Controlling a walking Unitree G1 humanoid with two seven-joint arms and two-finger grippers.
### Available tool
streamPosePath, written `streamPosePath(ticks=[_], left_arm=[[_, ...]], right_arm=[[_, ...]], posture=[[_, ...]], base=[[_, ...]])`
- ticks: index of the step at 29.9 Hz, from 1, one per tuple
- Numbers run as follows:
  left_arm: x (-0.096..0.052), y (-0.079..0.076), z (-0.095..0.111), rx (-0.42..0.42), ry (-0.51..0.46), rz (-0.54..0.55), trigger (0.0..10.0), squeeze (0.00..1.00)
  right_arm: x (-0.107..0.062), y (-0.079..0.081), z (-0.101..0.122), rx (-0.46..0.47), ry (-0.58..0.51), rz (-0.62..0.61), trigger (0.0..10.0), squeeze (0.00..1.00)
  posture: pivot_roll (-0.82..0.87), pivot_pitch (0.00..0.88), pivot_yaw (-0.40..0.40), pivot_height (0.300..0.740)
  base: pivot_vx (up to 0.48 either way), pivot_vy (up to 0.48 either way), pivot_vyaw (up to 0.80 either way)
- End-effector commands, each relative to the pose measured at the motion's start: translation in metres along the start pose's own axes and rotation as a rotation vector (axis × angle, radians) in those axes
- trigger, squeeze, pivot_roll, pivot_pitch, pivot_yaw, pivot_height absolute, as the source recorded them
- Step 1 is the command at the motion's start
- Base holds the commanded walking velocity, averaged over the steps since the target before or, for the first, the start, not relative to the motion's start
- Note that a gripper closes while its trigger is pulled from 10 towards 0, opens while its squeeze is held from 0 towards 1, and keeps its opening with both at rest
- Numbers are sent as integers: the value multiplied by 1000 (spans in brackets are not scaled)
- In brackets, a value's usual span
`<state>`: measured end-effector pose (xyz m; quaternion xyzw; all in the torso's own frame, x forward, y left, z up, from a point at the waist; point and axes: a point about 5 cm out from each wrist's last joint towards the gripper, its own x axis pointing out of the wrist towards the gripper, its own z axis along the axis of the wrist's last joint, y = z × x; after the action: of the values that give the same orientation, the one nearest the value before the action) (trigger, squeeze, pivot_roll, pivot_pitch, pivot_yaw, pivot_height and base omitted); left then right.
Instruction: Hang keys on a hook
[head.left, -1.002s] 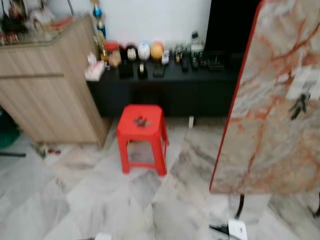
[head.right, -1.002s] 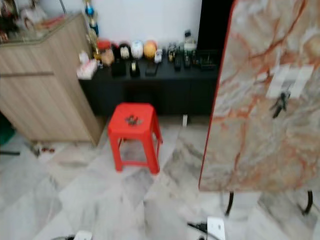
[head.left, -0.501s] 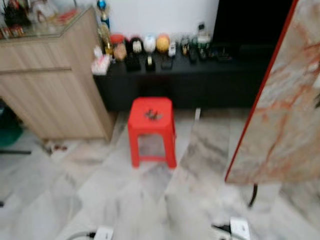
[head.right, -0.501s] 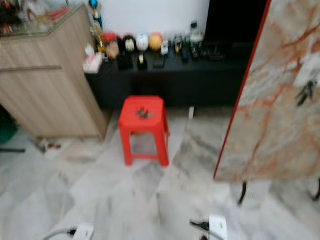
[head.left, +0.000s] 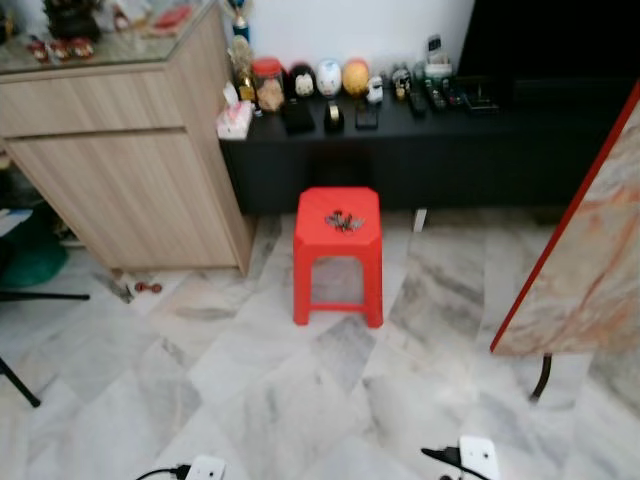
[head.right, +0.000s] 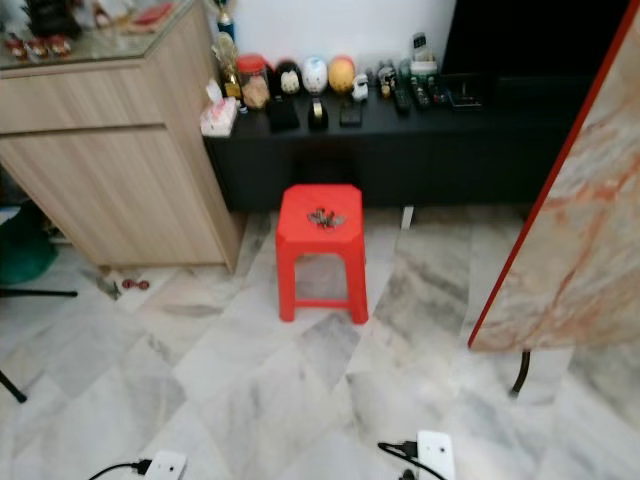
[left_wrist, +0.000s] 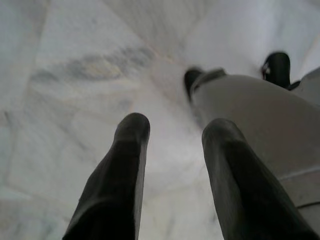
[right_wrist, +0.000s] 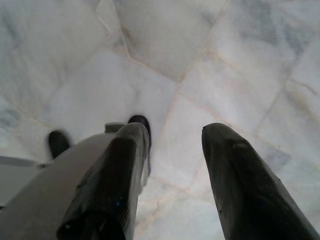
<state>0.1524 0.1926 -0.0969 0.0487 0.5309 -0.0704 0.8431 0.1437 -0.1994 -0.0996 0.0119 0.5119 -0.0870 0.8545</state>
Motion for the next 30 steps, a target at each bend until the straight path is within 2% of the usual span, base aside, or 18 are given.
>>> streamPosePath(ticks=[1,5,21,30], left_arm=[[-1,6,-4,0,16,15,10000,0],[-2,7,-3,15,15,23,10000,0],[-1,6,-3,-9,1,19,10000,0],[-1,6,-3,-9,-1,27,10000,0]], right_arm=[[1,8,4,9,-16,18,10000,0],[1,8,4,9,-15,20,10000,0],[0,10,3,-10,-15,28,10000,0],[1,11,5,-21,-19,38,10000,0]], posture=[[-153,56,41,740],[-152,57,42,740],[-148,57,37,740],[-151,45,37,740]], base=[[0,0,0],[0,0,0],[0,0,0],[266,0,0]])
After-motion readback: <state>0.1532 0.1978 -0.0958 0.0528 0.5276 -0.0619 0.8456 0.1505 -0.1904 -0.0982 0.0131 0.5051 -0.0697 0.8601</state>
